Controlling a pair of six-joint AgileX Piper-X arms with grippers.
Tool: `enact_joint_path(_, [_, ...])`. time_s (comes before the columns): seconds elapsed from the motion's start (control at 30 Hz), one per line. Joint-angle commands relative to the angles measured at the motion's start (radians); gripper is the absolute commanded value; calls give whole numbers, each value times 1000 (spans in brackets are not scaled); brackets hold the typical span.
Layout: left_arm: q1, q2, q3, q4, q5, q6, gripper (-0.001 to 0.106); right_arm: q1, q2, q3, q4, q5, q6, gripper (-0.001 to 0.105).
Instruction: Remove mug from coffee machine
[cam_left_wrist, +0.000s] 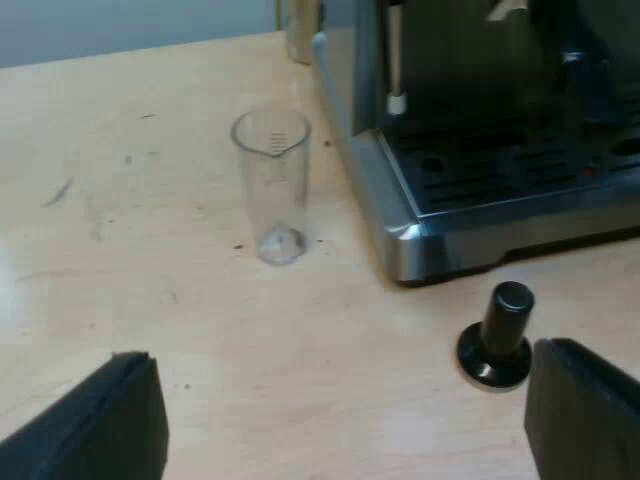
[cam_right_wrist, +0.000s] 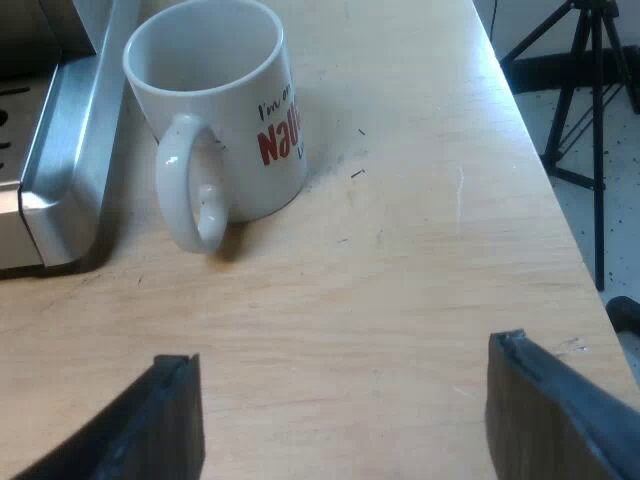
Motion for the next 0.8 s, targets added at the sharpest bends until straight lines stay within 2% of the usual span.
enact_joint_path(0.03, [0, -38, -1, -1, 20, -9, 87, -4, -47, -7, -1, -2, -7, 62])
enact_joint_path(0.33, [0, -38, -1, -1, 20, -9, 87, -4, -47, -7, -1, -2, 11, 62])
enact_joint_path(0.63, [0, -38, 45, 16, 29, -9, 87, -4, -47, -7, -1, -2, 11, 62])
enact_joint_path(0.7, [0, -38, 58, 24, 78, -9, 87, -4, -47, -7, -1, -2, 11, 62])
enact_joint_path(0.8, [0, -38, 58, 20, 80, -3, 87, -4, -47, -7, -1, -2, 11, 62])
